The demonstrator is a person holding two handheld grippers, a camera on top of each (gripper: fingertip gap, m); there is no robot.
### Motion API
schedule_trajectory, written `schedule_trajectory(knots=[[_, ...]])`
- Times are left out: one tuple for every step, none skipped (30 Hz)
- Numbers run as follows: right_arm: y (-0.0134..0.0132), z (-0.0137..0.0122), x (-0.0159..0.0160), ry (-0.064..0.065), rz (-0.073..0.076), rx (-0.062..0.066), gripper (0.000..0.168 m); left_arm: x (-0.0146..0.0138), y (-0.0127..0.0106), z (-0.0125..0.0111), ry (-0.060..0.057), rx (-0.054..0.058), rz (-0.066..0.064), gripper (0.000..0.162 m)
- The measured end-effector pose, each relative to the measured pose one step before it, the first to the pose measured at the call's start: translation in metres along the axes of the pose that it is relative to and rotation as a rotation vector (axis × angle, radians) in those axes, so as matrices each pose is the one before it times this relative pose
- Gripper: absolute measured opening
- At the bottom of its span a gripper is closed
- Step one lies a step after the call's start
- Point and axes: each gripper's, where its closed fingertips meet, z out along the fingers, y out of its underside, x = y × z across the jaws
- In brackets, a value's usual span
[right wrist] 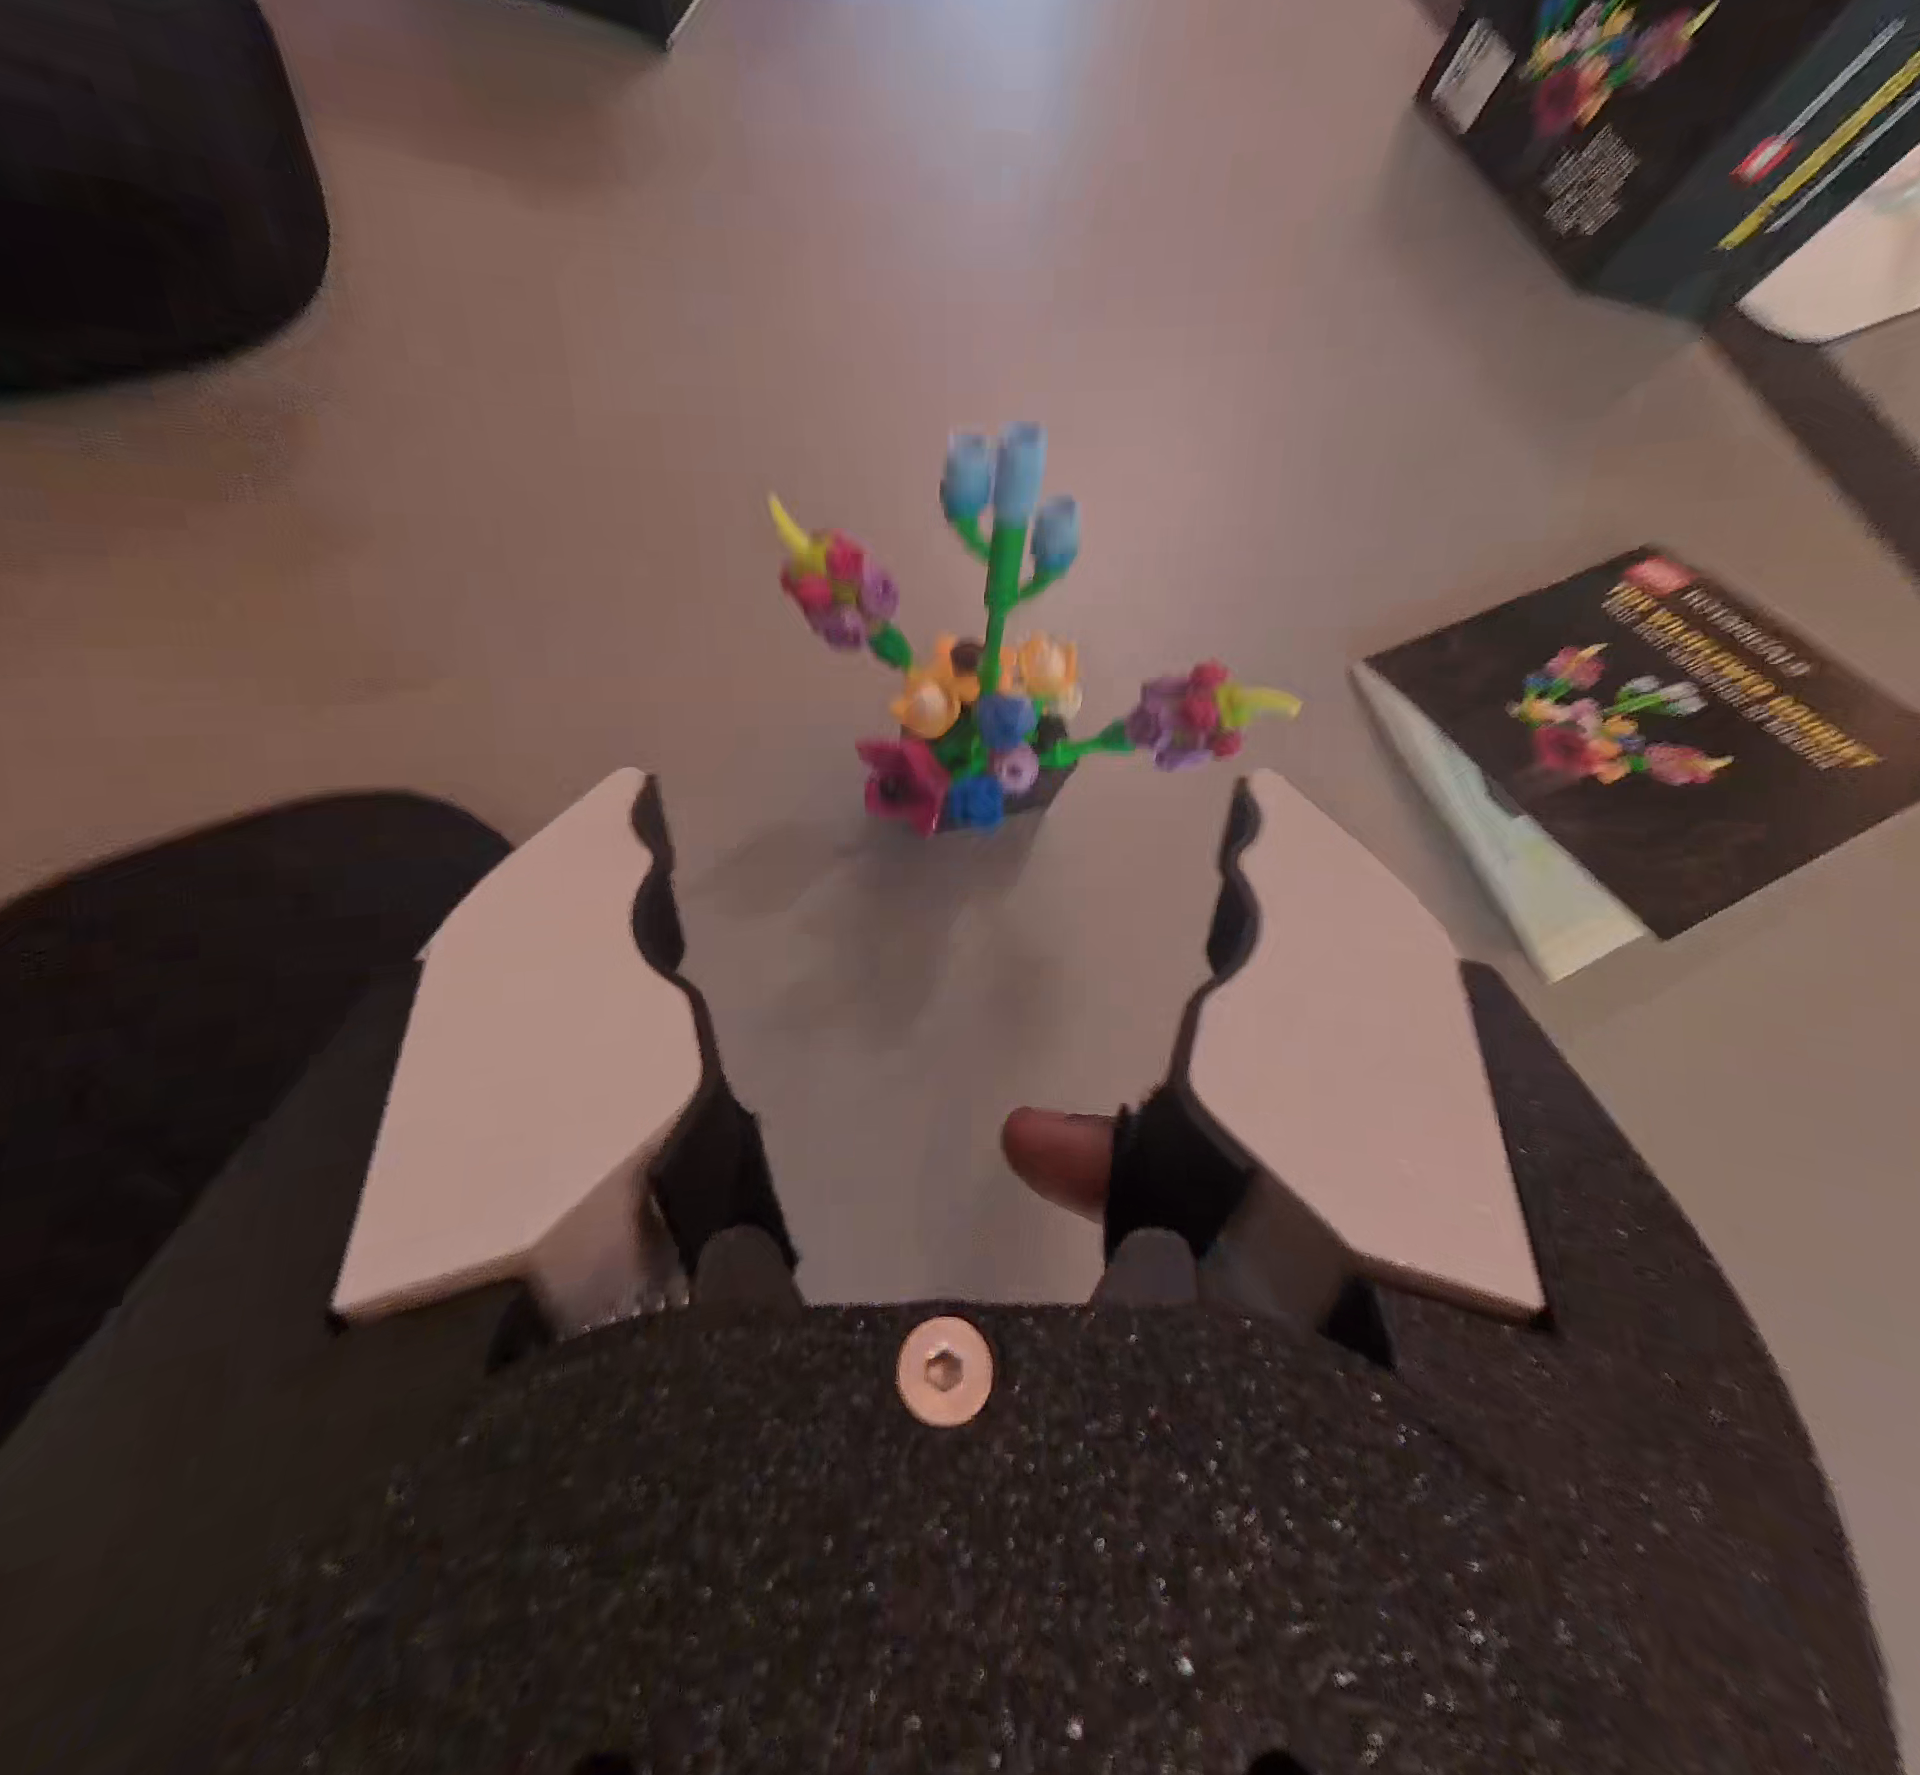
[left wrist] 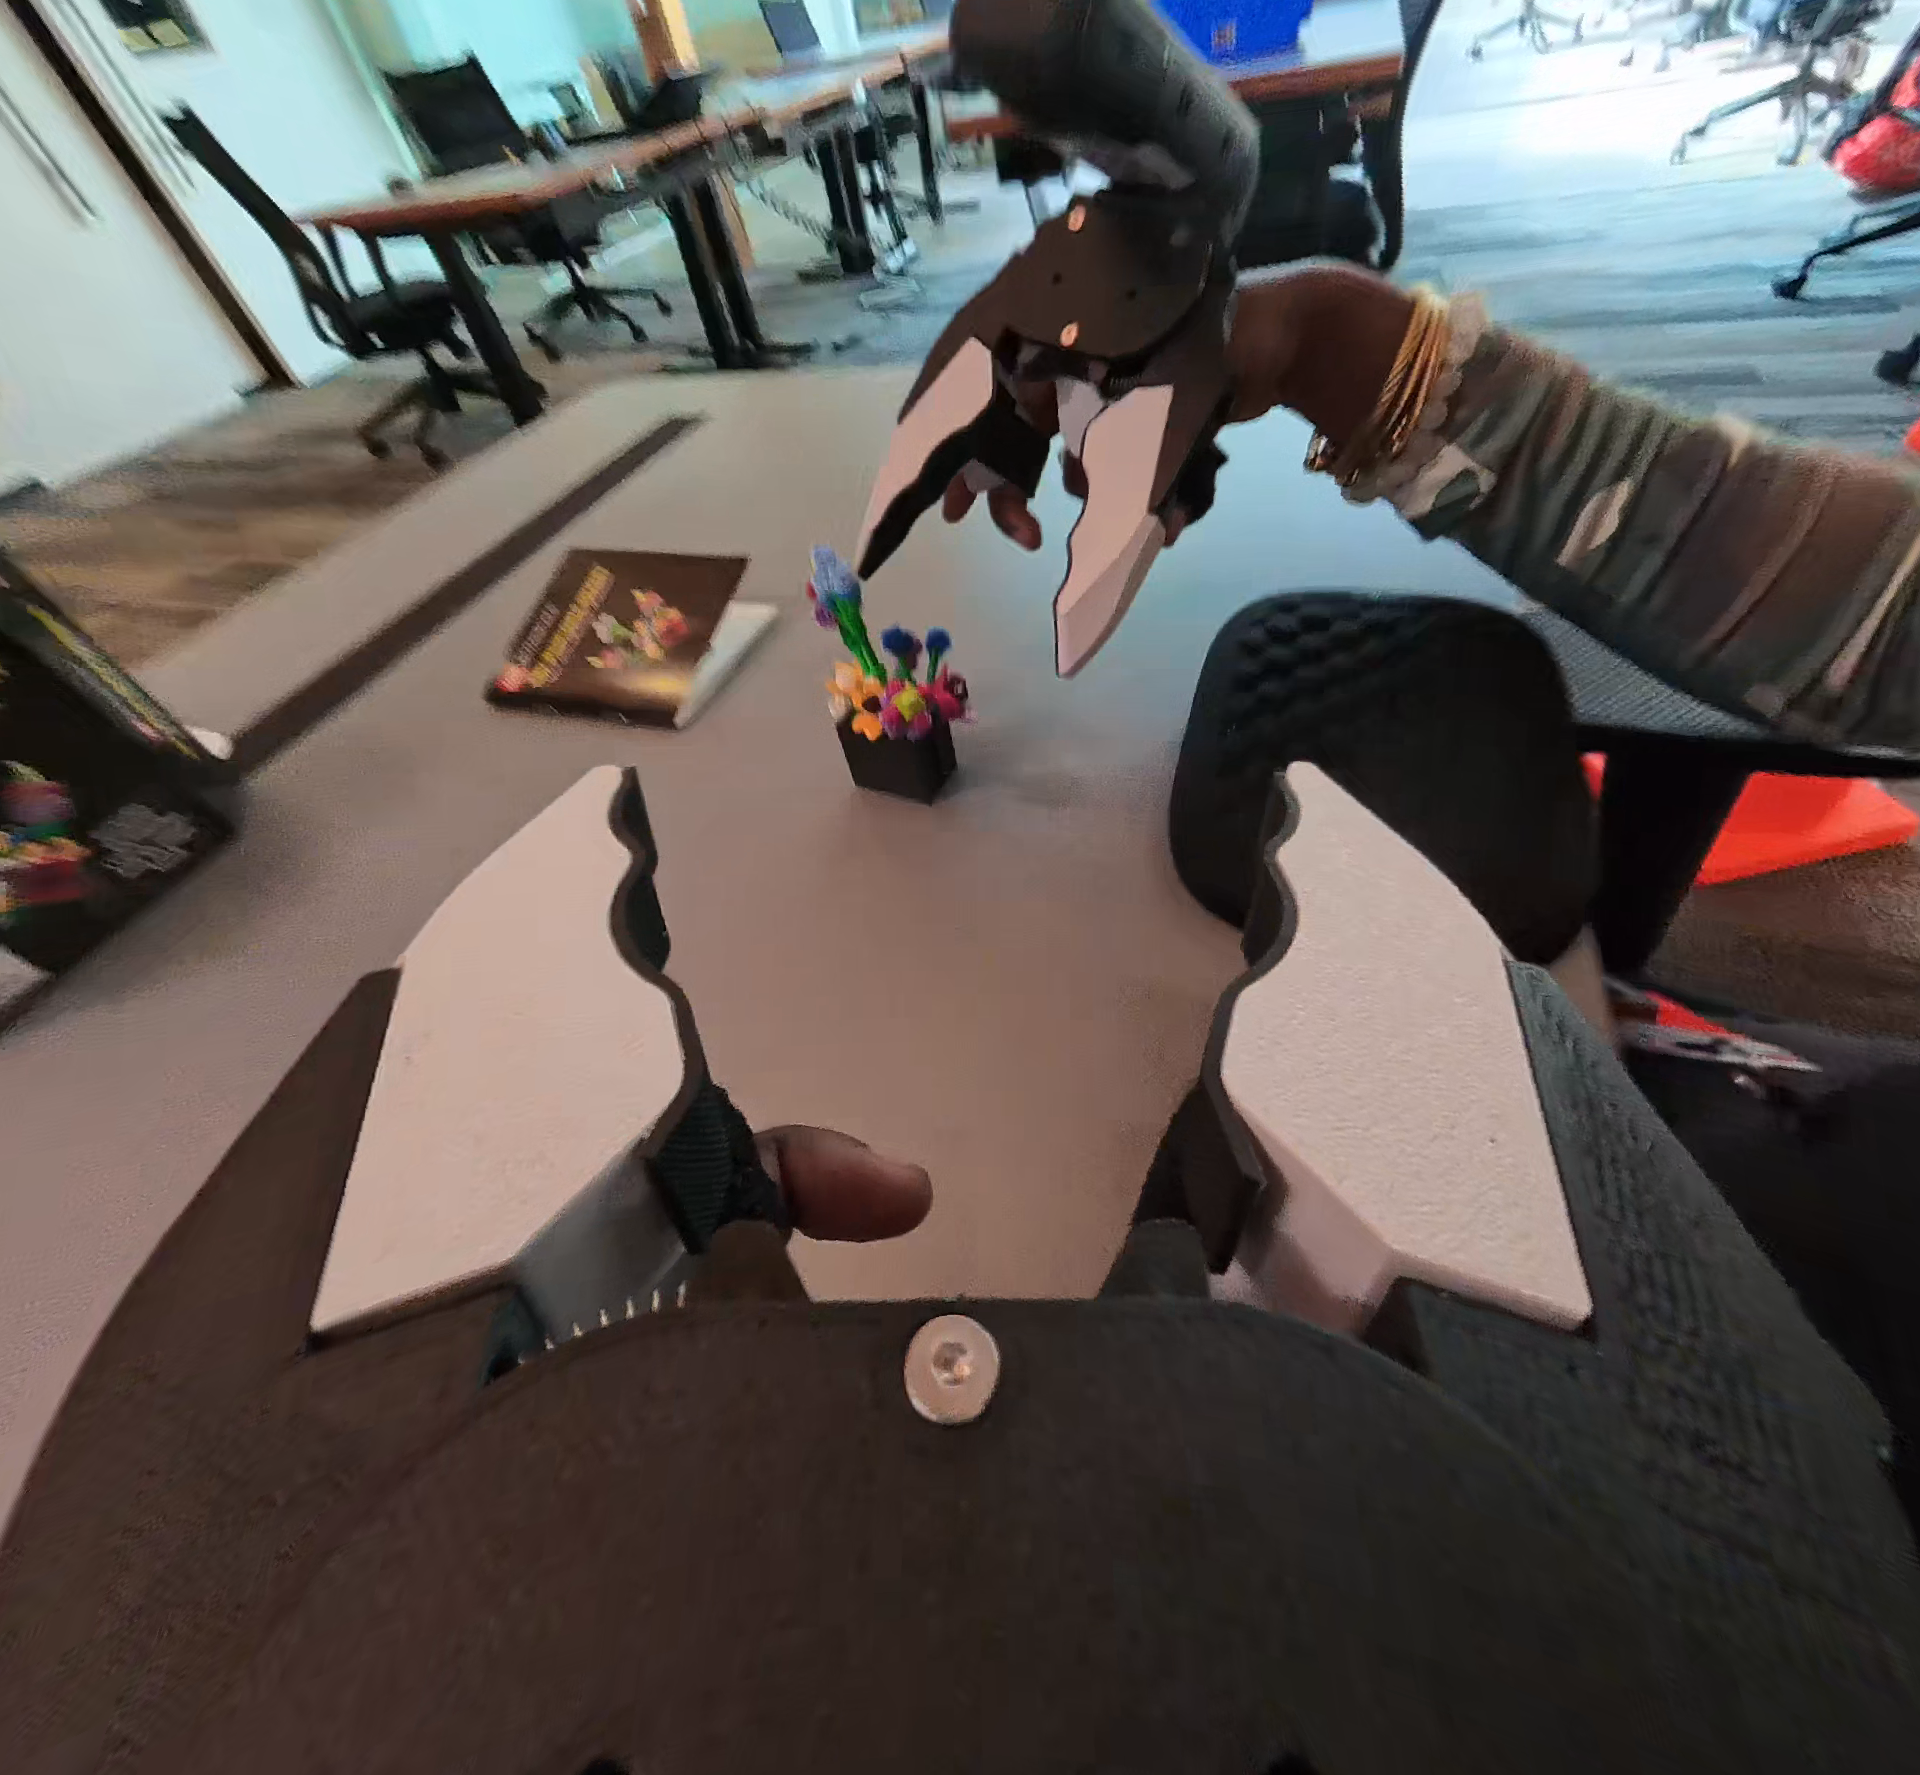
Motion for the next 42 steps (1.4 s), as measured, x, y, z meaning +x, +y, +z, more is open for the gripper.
schedule_trajectory(knots=[[0.00957, 0.00389, 0.00048, -0.0203, 0.0019, 0.0027, 0.091, -0.00218, 0.01255, 0.01344, 0.0149, -0.0339, -0.0114, 0.106], [0.00791, 0.00438, 0.00106, -0.0204, 0.0022, 0.0061, 0.083, -0.00363, 0.0116, 0.01169, 0.0048, -0.0349, -0.0013, 0.102], [0.00618, 0.00462, 0.00171, -0.0167, 0.0029, 0.0086, 0.076, -0.00365, 0.01033, 0.00999, -0.0005, -0.0333, 0.0086, 0.099], [0.00467, 0.00497, 0.00257, -0.0099, 0.0059, 0.0091, 0.071, -0.00347, 0.00836, 0.0083, -0.0068, -0.0269, 0.0089, 0.095], [0.00404, 0.0054, 0.00014, -0.0223, 0.0008, -0.0004, 0.068, -0.00255, 0.00658, 0.00648, -0.0073, -0.02, 0.0075, 0.093], [0.0039, 0.0056, -0.00179, -0.0301, -0.008, -0.0125, 0.066, -0.0013, 0.00577, 0.00471, -0.0066, -0.0163, 0.0107, 0.091], [0.00299, 0.0058, 0.0, -0.0146, -0.0147, -0.0137, 0.064, -0.00087, 0.00494, 0.00274, -0.0101, -0.012, 0.0085, 0.089], [0.00228, 0.00562, 0.00049, -0.0096, -0.0213, -0.0123, 0.063, 0.00033, 0.00406, 0.00131, -0.0068, -0.0083, 0.0033, 0.087], [0.001, 0.00429, 0.00053, -0.0099, -0.0187, -0.0069, 0.062, 0.00161, 0.00347, 0.0001, 0.0004, -0.0071, 0.0045, 0.086], [-0.0028, 0.00198, 0.0012, -0.0083, -0.002, 0.0051, 0.058, 0.00111, 0.00296, -0.00037, -0.0022, -0.005, 0.0105, 0.085], [-0.00511, 0.00116, 0.00159, -0.0019, -0.0006, 0.0227, 0.051, -0.00052, 0.00208, -0.00056, -0.0093, 0.0, 0.0131, 0.084], [-0.00392, 0.00139, 0.00131, 0.0021, -0.009, 0.0158, 0.047, -0.00146, 0.00041, -0.00085, -0.0109, 0.0046, 0.0092, 0.082], [-0.00182, 0.00159, 0.00159, 0.0064, -0.0124, 0.0043, 0.038, -0.00169, -0.00091, -0.00068, -0.0078, 0.0091, 0.0005, 0.081], [-0.00116, 0.00167, -0.00072, -0.0046, -0.0062, -0.0003, 0.038, -0.00218, -0.00112, -0.00047, -0.0084, 0.0096, -0.0083, 0.08], [-0.00163, 0.00114, -0.00151, -0.0052, -0.0056, 0.0037, 0.038, -0.00273, -0.00085, -0.00023, -0.0112, 0.007, -0.0124, 0.079], [-0.00236, 0.00051, -0.00128, 0.0007, -0.0081, 0.0104, 0.037, -0.0019, -0.00052, -0.00025, -0.0064, 0.0041, -0.0116, 0.077], [-0.0036, -0.00029, -0.00102, 0.0033, -0.0063, 0.0207, 0.038, -0.00048, -0.00038, -0.00032, 0.0013, 0.0032, -0.0069, 0.076], [-0.00623, -0.00076, -0.00181, -0.0047, 0.0036, 0.0376, 0.037, 0.0007, -0.00044, -0.00048, 0.0061, 0.0043, -0.0009, 0.075], [-0.00954, -0.00087, -0.00344, -0.0168, 0.0164, 0.0546, 0.037, 0.00142, -0.00057, -0.00051, 0.0092, 0.0052, 0.0037, 0.075], [-0.0116, -0.00081, -0.00412, -0.021, 0.0215, 0.0571, 0.037, 0.00175, -0.00069, -0.00062, 0.0104, 0.006, 0.0059, 0.075], [-0.01115, -0.00019, -0.00404, -0.0177, 0.0153, 0.0437, 0.037, 0.00156, -0.00067, -0.00055, 0.0092, 0.0056, 0.0057, 0.074], [-0.00836, 0.00064, -0.00299, -0.0093, 0.0051, 0.0182, 0.037, 0.00079, -0.0005, -0.00037, 0.0039, 0.004, 0.0028, 0.074], [-0.00706, 0.00143, -0.00303, -0.0093, -0.004, 0.0068, 0.036, -0.00046, -0.00014, -0.00023, -0.0036, 0.0014, -0.0024, 0.073], [-0.00529, 0.00214, -0.00261, -0.0086, -0.0075, -0.0005, 0.036, -0.00117, 0.00039, -0.00012, -0.0065, -0.0034, -0.0085, 0.072], [-0.00092, 0.00143, 0.00394, 0.0288, -0.0179, -0.0185, 0.003, -0.00058, 0.00122, -0.00006, -0.001, -0.01, -0.0109, 0.072], [0.00396, 0.00234, 0.00215, 0.0071, -0.0193, -0.0342, 0.001, 0.00009, 0.00203, -0.00018, 0.0047, -0.0147, -0.0085, 0.072], [0.00936, 0.00273, -0.00063, -0.0171, -0.0079, -0.0579, 0.001, 0.0001, 0.00252, -0.0003, 0.0044, -0.0167, -0.0047, 0.072], [0.01151, 0.00266, 0.00117, 0.0015, 0.0029, -0.0714, 0.003, 0.00075, 0.00286, -0.00021, 0.0064, -0.0188, 0.0, 0.072], [0.00919, 0.00253, -0.0007, -0.0038, 0.0024, -0.0574, 0.01, 0.00237, 0.00336, -0.00009, 0.0162, -0.0219, 0.0066, 0.073], [0.00436, 0.00148, -0.00139, -0.0015, 0.0118, -0.0302, 0.023, 0.00366, 0.0033, 0.00012, 0.0216, -0.0225, 0.0139, 0.073], [-0.00043, -0.00064, -0.00114, 0.005, 0.016, -0.005, 0.033, 0.00285, 0.00277, 0.00032, 0.0134, -0.0185, 0.0188, 0.073], [-0.00494, -0.00336, -0.00139, 0.013, 0.0166, 0.0158, 0.036, 0.00191, 0.00225, 0.0005, 0.0043, -0.0154, 0.0211, 0.073], [-0.00714, -0.00549, -0.00238, 0.0183, 0.0221, 0.0191, 0.039, 0.00084, 0.00245, 0.00075, -0.0017, -0.0169, 0.0212, 0.072], [-0.00716, -0.00618, -0.00469, 0.0166, 0.0326, 0.0078, 0.041, -0.001, 0.00277, 0.0009, -0.011, -0.0184, 0.0173, 0.073], [-0.00564, -0.00548, -0.00967, -0.0009, 0.0322, -0.008, 0.044, -0.00267, 0.00217, 0.00056, -0.0192, -0.0133, 0.0109, 0.073], [-0.00309, -0.00403, -0.01466, -0.0183, 0.0171, -0.0233, 0.05, -0.00334, 0.00105, -0.00013, -0.0194, -0.004, 0.0041, 0.072], [-0.00084, -0.00197, -0.01576, -0.0111, 0.0005, -0.0286, 0.053, -0.00327, 0.00009, -0.00101, -0.013, 0.0043, -0.0026, 0.072], [0.00222, 0.00034, -0.01262, 0.0184, 0.0083, -0.0406, 0.053, -0.00363, -0.00098, -0.00186, -0.0113, 0.01, -0.0104, 0.072], [0.00378, 0.00275, -0.01324, 0.0196, 0.0076, -0.0496, 0.06, -0.00478, -0.00199, -0.00274, -0.0164, 0.014, -0.0177, 0.072], [0.00439, 0.00432, -0.01589, 0.007, 0.0002, -0.0467, 0.067, -0.00557, -0.00307, -0.0034, -0.0203, 0.0191, -0.0225, 0.072], [0.00334, 0.0056, -0.01444, 0.0165, -0.0012, -0.0344, 0.069, -0.00522, -0.00372, -0.00365, -0.0197, 0.0239, -0.0253, 0.071], [0.00089, 0.0067, -0.01261, 0.0233, 0.0059, -0.017, 0.071, -0.00474, -0.00385, -0.00379, -0.0174, 0.0257, -0.0263, 0.07]])
